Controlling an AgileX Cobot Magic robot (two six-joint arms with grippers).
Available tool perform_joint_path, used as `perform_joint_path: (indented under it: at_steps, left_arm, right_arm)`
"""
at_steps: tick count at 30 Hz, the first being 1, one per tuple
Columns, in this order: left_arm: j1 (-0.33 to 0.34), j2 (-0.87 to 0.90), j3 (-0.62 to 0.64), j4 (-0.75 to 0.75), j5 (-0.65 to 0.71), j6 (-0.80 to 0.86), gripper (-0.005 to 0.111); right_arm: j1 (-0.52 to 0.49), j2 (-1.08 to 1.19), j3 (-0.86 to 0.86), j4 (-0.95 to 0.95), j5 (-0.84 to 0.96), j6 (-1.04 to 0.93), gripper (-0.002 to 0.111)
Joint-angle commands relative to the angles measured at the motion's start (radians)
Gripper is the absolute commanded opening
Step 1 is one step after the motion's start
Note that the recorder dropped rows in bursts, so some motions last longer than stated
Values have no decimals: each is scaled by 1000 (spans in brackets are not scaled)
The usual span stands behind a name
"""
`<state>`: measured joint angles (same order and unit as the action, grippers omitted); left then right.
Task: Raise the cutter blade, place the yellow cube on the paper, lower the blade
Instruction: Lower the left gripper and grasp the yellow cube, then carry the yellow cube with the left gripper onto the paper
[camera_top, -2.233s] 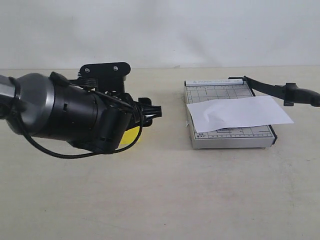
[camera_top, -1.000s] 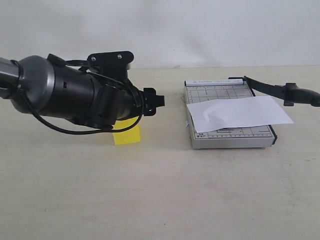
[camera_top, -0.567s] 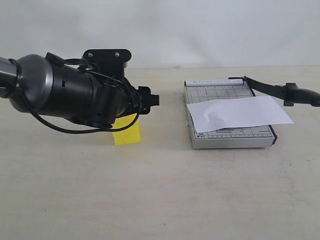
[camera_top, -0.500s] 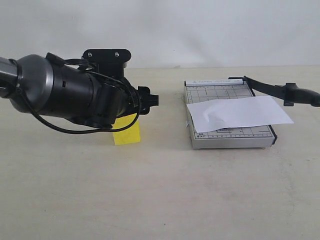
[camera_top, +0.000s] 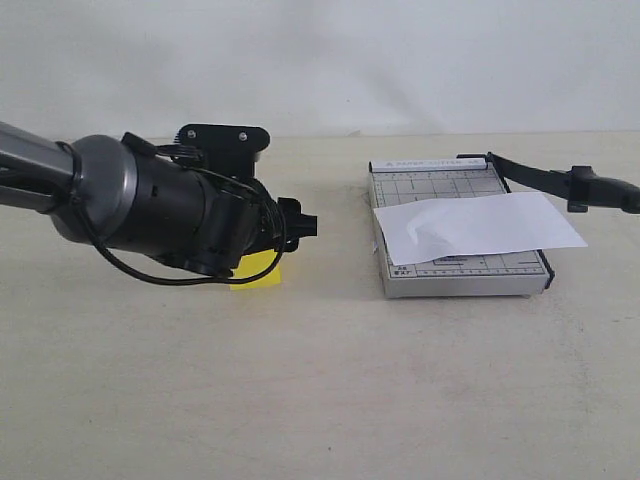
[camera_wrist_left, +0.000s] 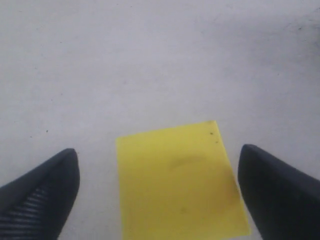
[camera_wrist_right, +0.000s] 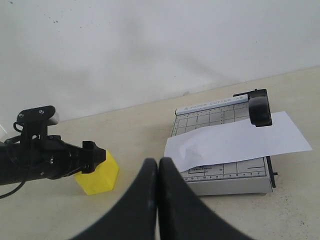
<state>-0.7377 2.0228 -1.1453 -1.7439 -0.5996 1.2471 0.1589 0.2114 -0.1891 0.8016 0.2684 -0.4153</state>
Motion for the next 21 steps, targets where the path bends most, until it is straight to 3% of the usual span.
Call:
perform_joint_path:
  at_steps: [1,10,13,16,19,21]
  left_arm:
    - [0,19,-6,-1,1,-4,81]
    - [0,40,-6,-1,-2,-4,81]
    - [0,43,-6,-1,-2,-4,74]
    - [0,46,-6,-1,-2,-4,52]
    - [0,44,-8,-1,-2,56,5]
    - [-2,28,-17,-1,2,124,5]
  right_arm:
    - [2,-4,3,-2,-6,-4,0]
    - [2,-4,3,-2,-6,-4,0]
    - [2,-4,3,-2,-6,-4,0]
    - [2,-4,3,-2,-6,-4,0]
    - [2,-4,3,-2,-6,-4,0]
    - [2,-4,3,-2,-6,-4,0]
